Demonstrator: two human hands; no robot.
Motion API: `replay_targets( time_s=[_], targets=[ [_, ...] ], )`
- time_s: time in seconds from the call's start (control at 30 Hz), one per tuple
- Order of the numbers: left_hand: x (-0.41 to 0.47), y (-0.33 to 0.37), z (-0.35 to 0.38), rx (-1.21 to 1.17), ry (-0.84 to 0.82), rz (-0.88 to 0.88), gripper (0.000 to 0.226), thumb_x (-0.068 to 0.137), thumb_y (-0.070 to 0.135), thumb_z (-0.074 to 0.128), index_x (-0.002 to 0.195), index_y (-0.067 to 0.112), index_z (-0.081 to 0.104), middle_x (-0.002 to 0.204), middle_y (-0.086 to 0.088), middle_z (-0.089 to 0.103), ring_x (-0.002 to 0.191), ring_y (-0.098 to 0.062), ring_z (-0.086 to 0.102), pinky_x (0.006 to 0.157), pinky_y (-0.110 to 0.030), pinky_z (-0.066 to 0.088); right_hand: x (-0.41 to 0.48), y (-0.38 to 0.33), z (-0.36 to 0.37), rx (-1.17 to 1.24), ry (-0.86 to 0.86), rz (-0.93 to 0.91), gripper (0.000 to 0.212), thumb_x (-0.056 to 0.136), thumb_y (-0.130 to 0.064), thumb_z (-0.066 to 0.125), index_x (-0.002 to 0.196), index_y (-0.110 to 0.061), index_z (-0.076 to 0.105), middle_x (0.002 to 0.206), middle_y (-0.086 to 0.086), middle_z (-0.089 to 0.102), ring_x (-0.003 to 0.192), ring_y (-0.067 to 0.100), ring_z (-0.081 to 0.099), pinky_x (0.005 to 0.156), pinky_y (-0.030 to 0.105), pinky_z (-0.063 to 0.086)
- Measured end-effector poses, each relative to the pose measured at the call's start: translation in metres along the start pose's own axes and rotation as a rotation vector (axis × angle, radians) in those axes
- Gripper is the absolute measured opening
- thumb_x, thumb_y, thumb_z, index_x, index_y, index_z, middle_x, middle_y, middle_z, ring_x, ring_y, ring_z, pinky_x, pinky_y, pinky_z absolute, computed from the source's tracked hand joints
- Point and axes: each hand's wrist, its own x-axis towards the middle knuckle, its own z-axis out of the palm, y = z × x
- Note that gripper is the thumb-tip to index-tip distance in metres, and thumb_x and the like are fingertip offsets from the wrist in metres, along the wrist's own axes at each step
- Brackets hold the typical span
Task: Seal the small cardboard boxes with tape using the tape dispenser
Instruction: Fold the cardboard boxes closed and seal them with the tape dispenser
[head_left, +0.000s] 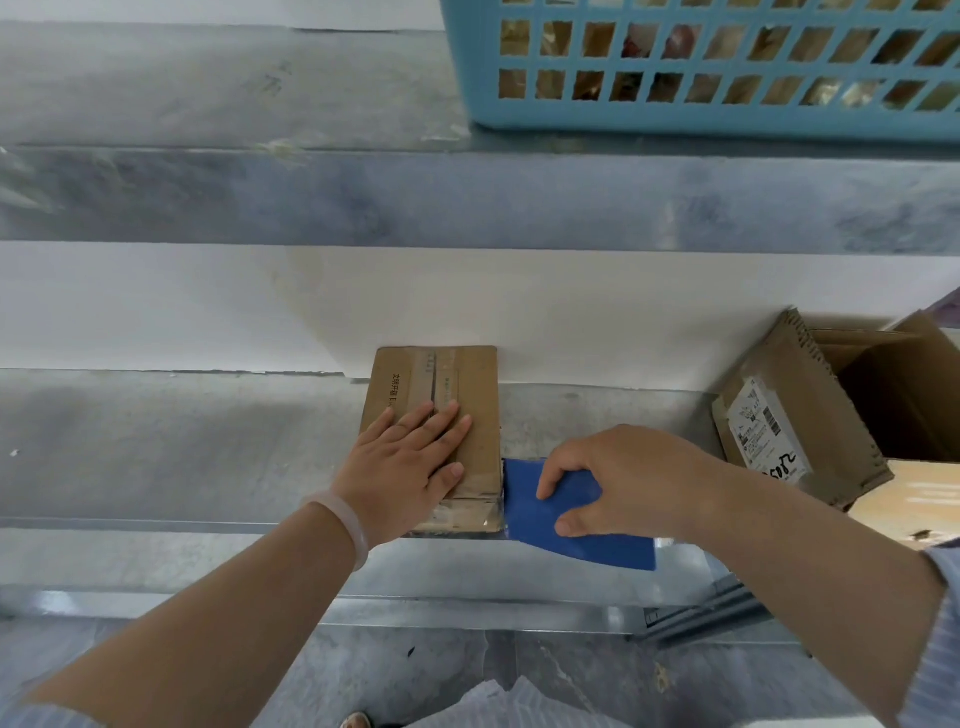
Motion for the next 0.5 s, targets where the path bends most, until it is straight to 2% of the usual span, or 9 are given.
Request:
replay_targets(
  time_s=[0.1, 0.23, 0.37, 0.43, 0.5],
  targets=[
    [0.0, 0.001, -0.001, 0.013, -0.008, -0.001, 0.096, 0.062, 0.068, -0.041, 0.149, 0.041, -0.01, 0.153, 0.021, -0.015, 0.148, -0.007, -0.006, 0.119, -0.035, -0.005, 0.004, -0.004, -0.001, 0.156, 0.008, 0.02, 0.022, 0.08, -0.044, 0.073, 0.1, -0.041, 0.067, 0.107, -0.025, 0.06, 0.096, -0.004, 0.055, 0.085, 0.018, 0.045],
    [-0.001, 0.001, -0.003, 0.0, -0.017, -0.002, 0.081, 0.072, 0.068, -0.026, 0.147, 0.041, -0.012, 0.152, 0.022, -0.017, 0.147, -0.007, -0.007, 0.12, -0.035, -0.005, 0.006, -0.008, 0.001, 0.243, 0.03, 0.057, 0.019, 0.079, -0.042, 0.075, 0.097, -0.039, 0.07, 0.107, -0.021, 0.061, 0.098, 0.001, 0.057, 0.09, 0.026, 0.048],
    [-0.002, 0.002, -0.003, 0.003, -0.016, 0.0, 0.09, 0.058, 0.069, -0.044, 0.141, 0.043, -0.02, 0.15, 0.023, -0.02, 0.147, -0.006, -0.008, 0.119, -0.035, -0.006, -0.002, -0.01, 0.009, 0.063, 0.066, 0.028, 0.024, 0.08, -0.045, 0.072, 0.102, -0.043, 0.064, 0.107, -0.023, 0.062, 0.092, 0.0, 0.056, 0.077, 0.018, 0.046],
    [-0.002, 0.002, -0.003, -0.008, -0.017, -0.004, 0.09, 0.057, 0.069, -0.044, 0.14, 0.043, -0.02, 0.15, 0.023, -0.019, 0.147, -0.006, -0.008, 0.119, -0.035, -0.006, -0.004, -0.012, 0.01, -0.035, 0.074, 0.004, 0.024, 0.081, -0.047, 0.069, 0.104, -0.045, 0.061, 0.107, -0.021, 0.062, 0.088, 0.001, 0.055, 0.074, 0.02, 0.044],
    [-0.002, 0.002, -0.003, -0.008, -0.016, -0.001, 0.09, 0.057, 0.069, -0.044, 0.14, 0.044, -0.019, 0.15, 0.023, -0.019, 0.147, -0.006, -0.008, 0.119, -0.035, -0.006, -0.002, -0.012, 0.008, -0.021, 0.065, -0.01, 0.023, 0.081, -0.046, 0.07, 0.103, -0.044, 0.062, 0.105, -0.022, 0.061, 0.084, -0.001, 0.053, 0.069, 0.017, 0.04]
  ],
)
